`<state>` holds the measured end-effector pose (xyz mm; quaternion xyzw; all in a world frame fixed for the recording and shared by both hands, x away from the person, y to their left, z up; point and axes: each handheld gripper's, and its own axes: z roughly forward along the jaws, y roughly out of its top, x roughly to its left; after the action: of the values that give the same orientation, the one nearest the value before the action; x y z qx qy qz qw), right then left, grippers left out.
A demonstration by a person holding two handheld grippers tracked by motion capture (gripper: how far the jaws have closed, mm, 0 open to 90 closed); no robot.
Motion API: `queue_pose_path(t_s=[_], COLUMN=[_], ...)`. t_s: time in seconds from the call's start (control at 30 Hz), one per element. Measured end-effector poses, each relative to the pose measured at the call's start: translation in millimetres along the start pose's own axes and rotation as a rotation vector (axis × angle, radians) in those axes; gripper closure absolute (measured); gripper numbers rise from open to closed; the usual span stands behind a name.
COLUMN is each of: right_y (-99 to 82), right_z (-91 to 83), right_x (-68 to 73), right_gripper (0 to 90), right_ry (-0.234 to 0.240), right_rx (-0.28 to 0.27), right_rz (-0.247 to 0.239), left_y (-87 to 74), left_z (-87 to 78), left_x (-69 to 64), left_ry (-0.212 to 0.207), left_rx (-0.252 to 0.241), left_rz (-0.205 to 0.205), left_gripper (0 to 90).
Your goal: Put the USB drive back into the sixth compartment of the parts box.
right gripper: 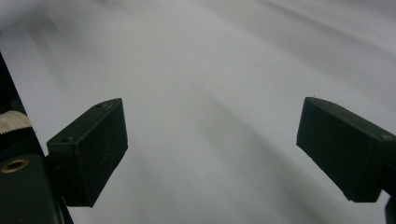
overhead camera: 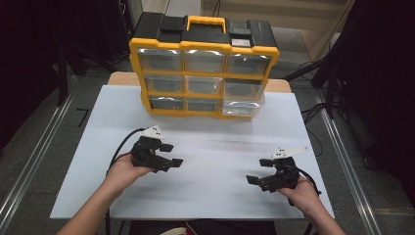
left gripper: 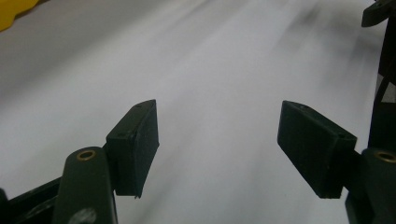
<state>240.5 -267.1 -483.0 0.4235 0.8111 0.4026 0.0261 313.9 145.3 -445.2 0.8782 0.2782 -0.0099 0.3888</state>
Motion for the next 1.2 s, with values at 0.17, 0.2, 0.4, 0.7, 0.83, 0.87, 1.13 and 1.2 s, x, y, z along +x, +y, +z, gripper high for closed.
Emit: queue_pose_path(t_s=[0.17, 0.2, 0.4, 0.7, 0.83, 0.87, 1.13, 1.2], right_y=[-0.4, -0.4, -0.6, -1.8, -1.8, -1.8, -2.0, -2.1], right_z=[-0.2, -0.2, 0.2, 0.6, 0.6, 0.8, 1.1, 1.3], right_x=[-0.2, -0.3, -0.2, -1.6, -1.6, -1.5, -1.4, -1.5], right_gripper=[7.3, 7.3, 7.3, 7.3, 7.3, 7.3, 7.3, 7.3], right_ry=[-0.005, -0.006, -0.012, -0.028, -0.030, -0.030, -0.030, -0.031], right_rx=[-0.002, -0.003, 0.001, 0.003, 0.004, 0.003, 0.005, 0.007], right_rz=[0.002, 0.003, 0.005, 0.008, 0.008, 0.008, 0.008, 0.008], left_y=[-15.9, -19.7, -34.0, -53.4, -63.6, -65.8, -79.3, -80.9], left_z=[-10.8, -13.4, -23.5, -36.7, -43.0, -44.6, -54.9, -55.6], left_x=[1.5, 2.1, 3.5, 7.9, 10.3, 10.9, 15.2, 15.6], left_ry=[0.016, 0.017, 0.040, 0.080, 0.093, 0.095, 0.115, 0.119], left_rx=[-0.007, -0.010, -0.018, 0.005, 0.007, 0.008, -0.006, -0.003], left_rz=[-0.014, -0.019, -0.024, -0.038, -0.059, -0.062, -0.099, -0.101], left_gripper=[30.1, 30.1, 30.1, 29.6, 28.6, 28.6, 28.6, 28.6])
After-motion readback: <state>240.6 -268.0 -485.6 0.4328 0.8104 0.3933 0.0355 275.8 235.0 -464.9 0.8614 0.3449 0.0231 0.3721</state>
